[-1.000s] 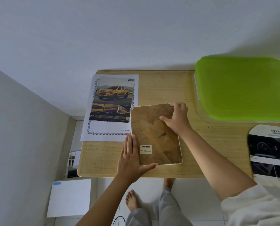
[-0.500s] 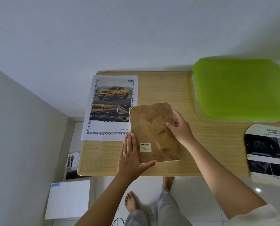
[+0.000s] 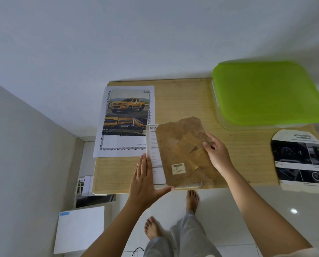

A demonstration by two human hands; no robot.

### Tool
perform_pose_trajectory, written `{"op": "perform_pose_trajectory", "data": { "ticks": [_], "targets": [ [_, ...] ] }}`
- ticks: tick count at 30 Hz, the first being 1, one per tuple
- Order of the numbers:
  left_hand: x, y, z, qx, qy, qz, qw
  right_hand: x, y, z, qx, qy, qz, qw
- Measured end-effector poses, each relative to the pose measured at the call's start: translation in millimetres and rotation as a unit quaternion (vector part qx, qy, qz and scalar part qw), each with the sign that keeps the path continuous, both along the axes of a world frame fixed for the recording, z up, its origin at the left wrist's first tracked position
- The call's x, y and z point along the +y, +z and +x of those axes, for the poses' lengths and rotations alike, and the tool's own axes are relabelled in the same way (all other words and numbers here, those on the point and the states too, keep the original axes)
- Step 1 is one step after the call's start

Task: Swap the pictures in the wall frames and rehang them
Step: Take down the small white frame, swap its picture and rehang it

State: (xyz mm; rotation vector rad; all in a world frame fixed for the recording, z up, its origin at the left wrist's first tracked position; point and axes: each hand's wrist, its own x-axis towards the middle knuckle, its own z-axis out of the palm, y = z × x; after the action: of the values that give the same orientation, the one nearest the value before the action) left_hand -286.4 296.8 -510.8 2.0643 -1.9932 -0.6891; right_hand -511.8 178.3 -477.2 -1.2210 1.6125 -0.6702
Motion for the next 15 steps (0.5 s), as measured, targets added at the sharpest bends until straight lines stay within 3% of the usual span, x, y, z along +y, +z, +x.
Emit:
{"op": "perform_pose_trajectory", "data": {
  "ticks": [10, 15],
  "targets": [
    [15, -3, 9, -0.003, -0.016, 0.004, 1.000, 61, -3, -37, 0.067, -0.123, 0.000, 0.990],
    [16, -1, 10, -0.018, -0.019, 0.014, 1.000, 77, 2, -28, 0.195, -0.065, -0.109, 0.973]
  ]
}}
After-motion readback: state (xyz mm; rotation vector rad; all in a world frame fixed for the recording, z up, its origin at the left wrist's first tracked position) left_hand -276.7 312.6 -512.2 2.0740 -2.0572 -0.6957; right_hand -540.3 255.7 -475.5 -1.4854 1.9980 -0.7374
